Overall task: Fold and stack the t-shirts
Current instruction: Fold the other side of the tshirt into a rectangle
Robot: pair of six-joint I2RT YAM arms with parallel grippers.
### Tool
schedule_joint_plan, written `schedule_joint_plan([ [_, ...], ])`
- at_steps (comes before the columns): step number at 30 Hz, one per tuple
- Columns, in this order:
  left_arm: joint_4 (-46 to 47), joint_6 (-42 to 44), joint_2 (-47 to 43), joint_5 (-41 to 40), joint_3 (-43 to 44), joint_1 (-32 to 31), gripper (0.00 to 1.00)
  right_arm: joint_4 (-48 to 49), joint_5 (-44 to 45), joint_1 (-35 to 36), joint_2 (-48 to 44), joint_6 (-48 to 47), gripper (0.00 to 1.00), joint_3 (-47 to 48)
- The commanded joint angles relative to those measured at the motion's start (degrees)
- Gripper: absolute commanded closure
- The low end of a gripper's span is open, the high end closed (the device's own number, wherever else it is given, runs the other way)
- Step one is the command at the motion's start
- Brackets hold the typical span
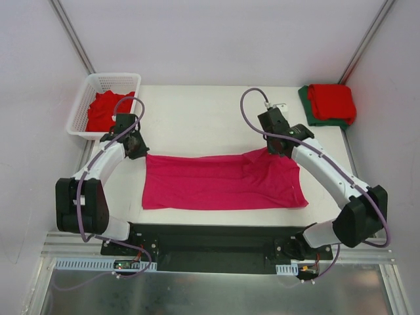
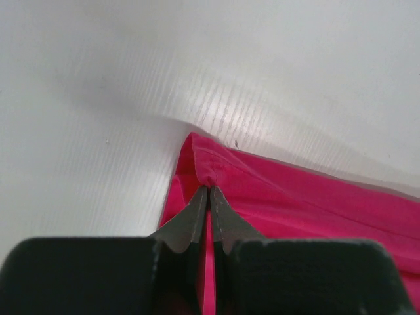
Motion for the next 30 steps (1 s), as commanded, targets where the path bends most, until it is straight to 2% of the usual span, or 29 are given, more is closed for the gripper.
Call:
schedule_joint_plan([
  [1, -0.69, -3.10, -6.13, -0.29, -2.87, 0.13, 1.00, -6.14, 4.48, -0.38, -5.72, 3.22, 0.99, -1.29],
  [10, -2.63, -3.63, -8.86, -1.09, -5.07, 0.13, 1.00, -11.59, 1.93, -0.47, -14.24, 5.25, 0.99, -4.54],
  [17, -3.68, -3.81, -11.93, -1.09, -6.65, 0.13, 1.00, -15.72, -3.87, -0.55, -20.30, 7.27, 0.99, -6.74],
  [30, -5.53, -4.86, -18.09, 1.72, -13.06, 0.05, 1.00, -18.80, -10.46, 0.15, -25.85, 10.61, 0.99, -12.45],
])
